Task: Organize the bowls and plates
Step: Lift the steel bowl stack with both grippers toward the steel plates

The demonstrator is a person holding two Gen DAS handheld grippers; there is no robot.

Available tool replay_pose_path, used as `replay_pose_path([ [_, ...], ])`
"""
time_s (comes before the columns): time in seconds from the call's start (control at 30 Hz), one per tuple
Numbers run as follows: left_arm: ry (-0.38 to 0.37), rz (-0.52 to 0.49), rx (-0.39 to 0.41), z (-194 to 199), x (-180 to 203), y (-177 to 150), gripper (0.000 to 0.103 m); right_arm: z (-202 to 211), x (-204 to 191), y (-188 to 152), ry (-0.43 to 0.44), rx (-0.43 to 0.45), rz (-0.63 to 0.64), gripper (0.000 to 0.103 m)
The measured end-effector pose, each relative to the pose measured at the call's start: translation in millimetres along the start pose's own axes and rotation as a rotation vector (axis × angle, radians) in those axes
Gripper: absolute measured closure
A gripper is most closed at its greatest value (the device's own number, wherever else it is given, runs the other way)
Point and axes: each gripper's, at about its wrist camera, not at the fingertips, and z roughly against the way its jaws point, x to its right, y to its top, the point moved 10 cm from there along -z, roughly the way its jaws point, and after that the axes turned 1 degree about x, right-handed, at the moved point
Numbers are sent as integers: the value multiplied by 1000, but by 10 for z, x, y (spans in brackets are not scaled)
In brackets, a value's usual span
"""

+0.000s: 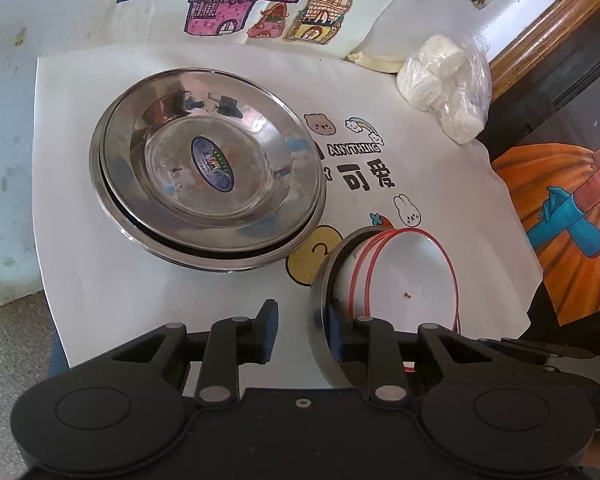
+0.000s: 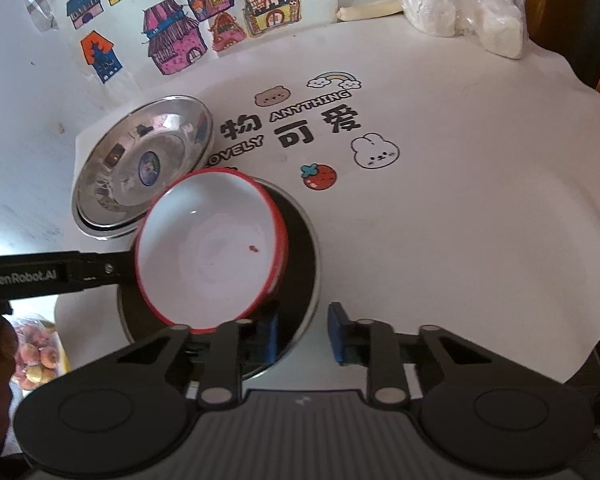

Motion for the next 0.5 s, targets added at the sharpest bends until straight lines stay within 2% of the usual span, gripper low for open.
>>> replay_pose_path([
  [0.17,-17,5,-37,-93,27,-76,77,-35,-15,3,8,4,-38,79],
  [0.5,-14,-9,-28,-105,36,-92,77,-40,-12,-7,14,18,-56,80],
])
